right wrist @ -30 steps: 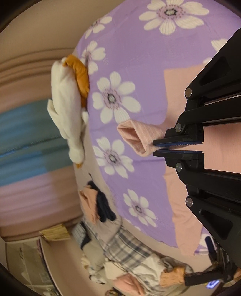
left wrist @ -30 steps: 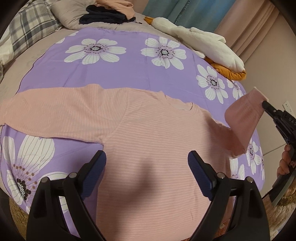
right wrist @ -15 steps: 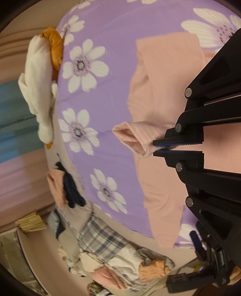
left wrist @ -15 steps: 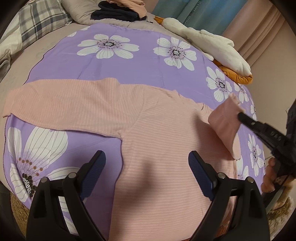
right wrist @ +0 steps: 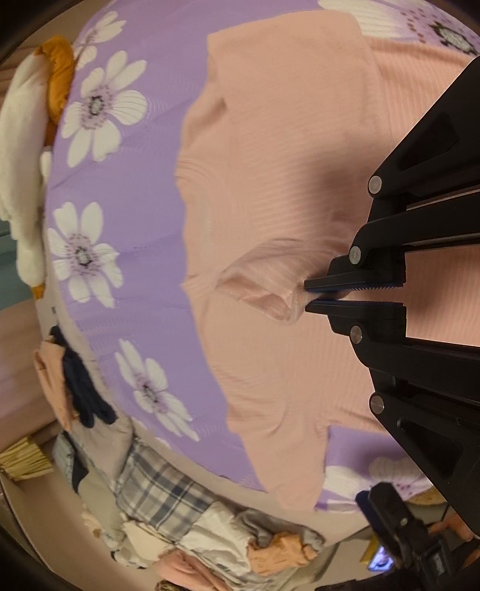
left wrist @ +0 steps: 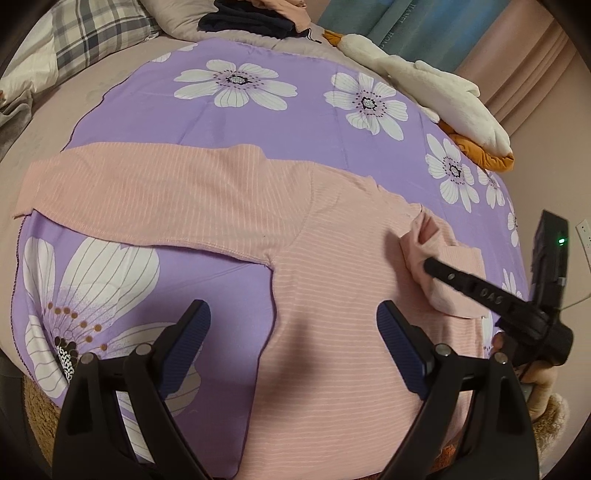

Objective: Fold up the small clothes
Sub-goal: 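Carry the sleeve across the shirt body and lay it down, then open the right tool to release the sleeve and withdraw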

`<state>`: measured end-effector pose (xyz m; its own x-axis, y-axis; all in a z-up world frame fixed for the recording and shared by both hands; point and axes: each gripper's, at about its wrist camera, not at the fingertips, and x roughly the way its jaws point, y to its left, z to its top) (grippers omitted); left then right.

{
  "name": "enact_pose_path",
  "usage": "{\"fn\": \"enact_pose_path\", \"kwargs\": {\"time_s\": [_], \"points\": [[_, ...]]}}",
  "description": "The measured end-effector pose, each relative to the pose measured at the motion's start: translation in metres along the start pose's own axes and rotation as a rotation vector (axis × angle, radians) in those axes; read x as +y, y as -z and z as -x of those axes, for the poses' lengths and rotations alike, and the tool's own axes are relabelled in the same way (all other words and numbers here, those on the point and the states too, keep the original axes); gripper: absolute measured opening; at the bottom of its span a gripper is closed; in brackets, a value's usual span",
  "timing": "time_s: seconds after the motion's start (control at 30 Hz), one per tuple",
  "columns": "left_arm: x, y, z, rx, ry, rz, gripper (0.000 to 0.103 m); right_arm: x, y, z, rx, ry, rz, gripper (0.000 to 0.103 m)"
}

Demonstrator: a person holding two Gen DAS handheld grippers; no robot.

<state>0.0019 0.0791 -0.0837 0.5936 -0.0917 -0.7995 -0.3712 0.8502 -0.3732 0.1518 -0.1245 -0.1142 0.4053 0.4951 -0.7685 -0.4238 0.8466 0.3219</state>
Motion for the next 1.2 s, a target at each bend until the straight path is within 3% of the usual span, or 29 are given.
{"fn": "enact_pose_path", "kwargs": {"time_s": [0.37,0.9,1.03,1.07,1.13,1.17,1.2], "points": [[0.009,-0.001,-0.005,0.016,-0.002,0.031,0.092,-0.013,0.013,-0.037,0.13,-0.014,-0.052,0.004],[0.009,0.0,-0.012,0.031,-0.002,0.033,0.092,-0.021,0.016,-0.042,0.125,-0.053,-0.098,0.004],[0.006,0.0,-0.013,0.034,0.0,0.022,0.092,-0.015,0.012,-0.029,0.104,-0.048,-0.062,0.007],[0.005,0.0,-0.013,0.034,0.0,0.02,0.092,-0.013,0.011,-0.024,0.093,-0.055,-0.054,0.013],[0.004,0.0,-0.015,0.037,-0.003,0.016,0.092,-0.011,0.008,-0.011,0.059,-0.072,-0.044,0.04],[0.003,0.0,-0.015,0.038,-0.004,0.014,0.092,-0.011,0.006,-0.002,0.033,-0.077,-0.041,0.064],[0.002,0.0,-0.016,0.04,-0.006,0.012,0.092,-0.012,0.005,0.01,0.001,-0.078,-0.042,0.075]]}}
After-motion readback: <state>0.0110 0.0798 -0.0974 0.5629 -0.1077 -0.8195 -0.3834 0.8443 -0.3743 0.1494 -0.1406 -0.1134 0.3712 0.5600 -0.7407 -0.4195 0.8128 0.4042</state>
